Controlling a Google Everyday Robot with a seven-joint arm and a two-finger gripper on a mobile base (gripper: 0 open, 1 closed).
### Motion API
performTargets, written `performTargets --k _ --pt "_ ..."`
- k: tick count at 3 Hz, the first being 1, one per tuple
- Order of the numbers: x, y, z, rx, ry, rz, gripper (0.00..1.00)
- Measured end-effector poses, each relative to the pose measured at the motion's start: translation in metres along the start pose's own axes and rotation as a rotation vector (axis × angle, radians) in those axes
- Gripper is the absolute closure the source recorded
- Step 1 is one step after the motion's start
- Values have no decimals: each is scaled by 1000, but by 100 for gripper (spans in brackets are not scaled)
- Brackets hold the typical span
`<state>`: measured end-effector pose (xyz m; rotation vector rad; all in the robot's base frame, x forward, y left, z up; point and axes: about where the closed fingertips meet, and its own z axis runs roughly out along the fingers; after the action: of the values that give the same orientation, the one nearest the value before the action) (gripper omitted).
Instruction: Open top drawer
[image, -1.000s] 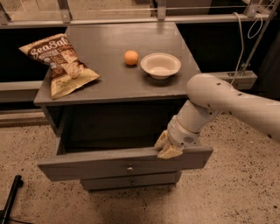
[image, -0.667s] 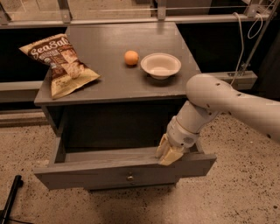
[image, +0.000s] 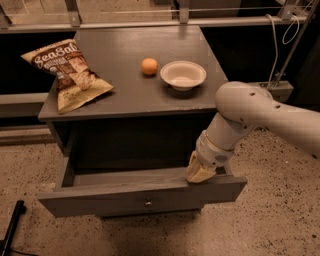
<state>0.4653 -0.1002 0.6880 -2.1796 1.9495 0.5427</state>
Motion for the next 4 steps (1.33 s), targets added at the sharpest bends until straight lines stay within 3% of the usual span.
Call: performTargets --k 1,2,3,4 --pt "2 -2 -12 23 15 4 58" --pt "11 -20 -36 78 46 9 30" --pt "17 -35 -48 117 59 10 46" --pt "25 -50 -44 137 59 21 69"
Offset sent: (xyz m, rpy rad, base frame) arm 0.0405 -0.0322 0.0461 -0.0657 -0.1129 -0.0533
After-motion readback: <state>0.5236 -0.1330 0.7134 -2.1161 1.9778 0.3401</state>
